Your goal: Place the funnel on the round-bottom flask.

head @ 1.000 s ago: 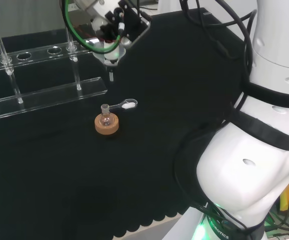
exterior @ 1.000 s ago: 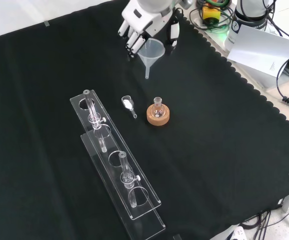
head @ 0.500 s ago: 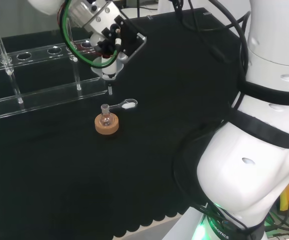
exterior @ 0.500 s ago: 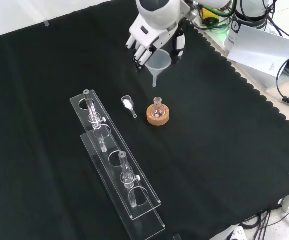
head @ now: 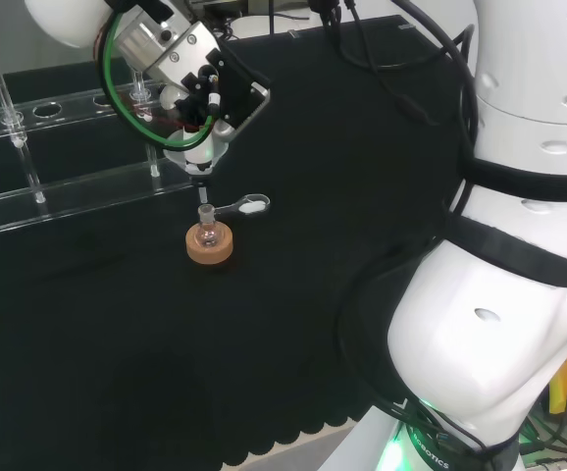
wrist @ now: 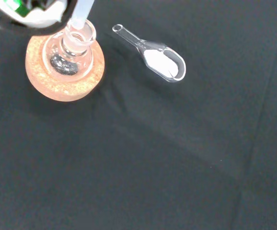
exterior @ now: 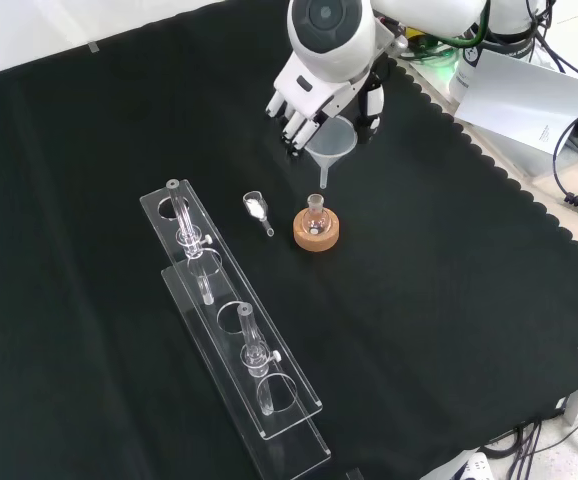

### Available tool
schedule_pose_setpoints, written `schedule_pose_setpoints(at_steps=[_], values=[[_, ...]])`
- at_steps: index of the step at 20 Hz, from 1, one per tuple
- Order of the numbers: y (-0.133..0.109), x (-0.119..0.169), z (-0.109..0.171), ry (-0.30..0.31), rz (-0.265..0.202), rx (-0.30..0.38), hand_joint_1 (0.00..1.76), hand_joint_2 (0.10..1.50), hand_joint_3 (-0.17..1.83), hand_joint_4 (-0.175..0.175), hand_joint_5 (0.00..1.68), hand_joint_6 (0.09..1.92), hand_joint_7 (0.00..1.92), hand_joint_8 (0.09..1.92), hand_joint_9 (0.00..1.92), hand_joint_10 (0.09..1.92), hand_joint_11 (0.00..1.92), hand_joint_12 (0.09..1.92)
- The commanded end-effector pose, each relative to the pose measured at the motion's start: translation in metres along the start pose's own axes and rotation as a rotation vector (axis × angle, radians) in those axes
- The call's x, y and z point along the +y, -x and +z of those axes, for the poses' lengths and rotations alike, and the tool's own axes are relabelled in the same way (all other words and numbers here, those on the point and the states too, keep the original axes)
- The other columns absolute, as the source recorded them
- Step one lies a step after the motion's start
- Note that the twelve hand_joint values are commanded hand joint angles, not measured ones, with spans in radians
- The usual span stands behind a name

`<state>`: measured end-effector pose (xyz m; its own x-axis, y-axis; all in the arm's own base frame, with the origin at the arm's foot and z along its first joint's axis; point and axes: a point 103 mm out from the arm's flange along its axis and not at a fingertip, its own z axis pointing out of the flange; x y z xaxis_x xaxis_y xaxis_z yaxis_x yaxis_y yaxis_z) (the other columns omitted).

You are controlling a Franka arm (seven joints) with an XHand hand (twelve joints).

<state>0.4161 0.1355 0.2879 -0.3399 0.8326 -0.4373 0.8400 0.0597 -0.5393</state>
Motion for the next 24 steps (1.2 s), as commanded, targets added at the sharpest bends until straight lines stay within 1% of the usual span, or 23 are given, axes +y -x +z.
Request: schedule_pose_setpoints(at_steps=[1, 8, 13, 20, 24], values=[[-0.005, 0.003, -0.001, -0.006, -0.002, -0.008, 0.92, 0.7, 0.65, 0.012, 0.68, 0.82, 0.77, 0.83, 1.02, 0.55, 0.59, 1.21], [-0.001, 0.007, 0.002, -0.015, 0.008, -0.017, 0.92, 0.7, 0.65, 0.011, 0.68, 0.82, 0.77, 0.82, 1.02, 0.55, 0.59, 1.21], [0.002, 0.012, 0.006, -0.018, 0.005, -0.019, 0.92, 0.7, 0.65, 0.011, 0.68, 0.82, 0.77, 0.82, 1.02, 0.55, 0.59, 1.21], [0.004, 0.018, 0.012, -0.01, 0.002, -0.009, 0.91, 0.7, 0.65, 0.011, 0.68, 0.82, 0.77, 0.82, 1.02, 0.55, 0.59, 1.21], [0.002, 0.022, 0.009, -0.026, 0.0, 0.0, 0.91, 0.7, 0.65, 0.011, 0.68, 0.82, 0.77, 0.82, 1.02, 0.55, 0.59, 1.21]])
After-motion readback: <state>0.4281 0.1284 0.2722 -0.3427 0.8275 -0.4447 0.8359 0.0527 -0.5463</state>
